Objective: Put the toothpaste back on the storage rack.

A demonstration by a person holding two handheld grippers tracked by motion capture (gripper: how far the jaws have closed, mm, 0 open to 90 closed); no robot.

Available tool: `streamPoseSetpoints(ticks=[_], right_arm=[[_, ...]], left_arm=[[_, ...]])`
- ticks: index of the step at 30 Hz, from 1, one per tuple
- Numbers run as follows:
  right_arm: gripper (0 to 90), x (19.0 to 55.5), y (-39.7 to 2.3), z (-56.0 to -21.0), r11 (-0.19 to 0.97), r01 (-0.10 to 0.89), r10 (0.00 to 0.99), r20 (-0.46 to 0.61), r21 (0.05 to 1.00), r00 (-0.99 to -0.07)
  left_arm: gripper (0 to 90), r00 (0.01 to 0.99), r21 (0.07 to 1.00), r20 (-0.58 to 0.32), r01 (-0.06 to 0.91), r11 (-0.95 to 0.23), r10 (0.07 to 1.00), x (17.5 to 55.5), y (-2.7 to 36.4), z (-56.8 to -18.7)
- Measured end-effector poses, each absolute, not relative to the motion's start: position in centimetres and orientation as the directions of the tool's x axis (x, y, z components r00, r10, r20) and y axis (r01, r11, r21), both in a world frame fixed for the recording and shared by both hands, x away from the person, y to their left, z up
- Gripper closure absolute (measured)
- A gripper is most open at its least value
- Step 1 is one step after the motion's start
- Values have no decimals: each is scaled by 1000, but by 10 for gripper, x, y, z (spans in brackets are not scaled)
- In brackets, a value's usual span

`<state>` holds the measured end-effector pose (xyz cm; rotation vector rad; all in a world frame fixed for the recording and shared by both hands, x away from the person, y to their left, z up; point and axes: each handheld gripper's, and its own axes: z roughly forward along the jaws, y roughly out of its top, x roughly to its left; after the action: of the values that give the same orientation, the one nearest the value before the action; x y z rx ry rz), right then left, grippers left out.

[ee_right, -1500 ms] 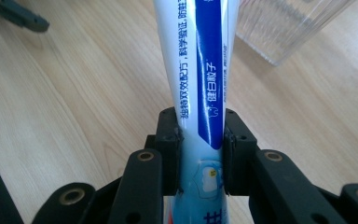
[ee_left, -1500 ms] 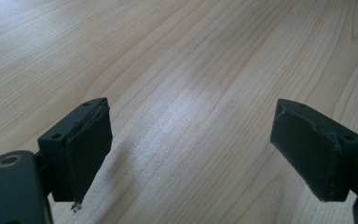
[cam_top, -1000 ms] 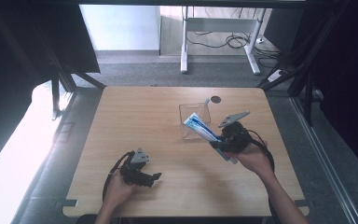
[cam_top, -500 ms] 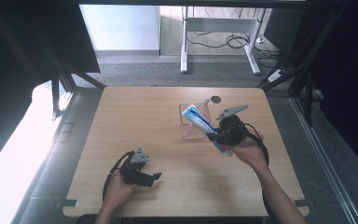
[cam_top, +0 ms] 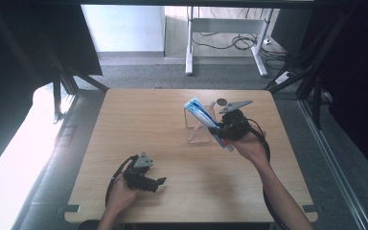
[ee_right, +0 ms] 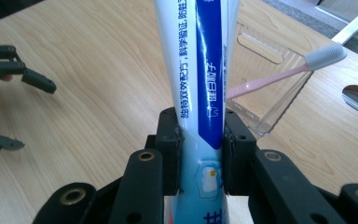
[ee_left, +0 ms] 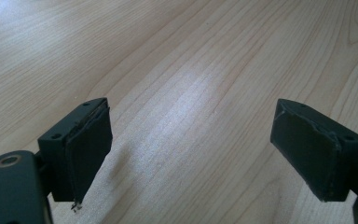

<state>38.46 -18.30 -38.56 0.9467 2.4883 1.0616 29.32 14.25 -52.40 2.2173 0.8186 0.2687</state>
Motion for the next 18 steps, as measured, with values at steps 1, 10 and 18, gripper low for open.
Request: streamPoseSetpoints(ticks=[1,10,18], right_arm=[[733,386,-182,-386,514,461,665,4,723,-747],[734,397,-174,-386,496,455,671,6,740,-741],[734,408,-168,-386,479,451,681,5,753,-732]], left_arm=[[129,774,711,-57,475,-519,630,293,142,-524],[129,777,708,-56,473,-524,627,293,142,-524],[129,776,711,-59,474,-519,628,293,143,-524]])
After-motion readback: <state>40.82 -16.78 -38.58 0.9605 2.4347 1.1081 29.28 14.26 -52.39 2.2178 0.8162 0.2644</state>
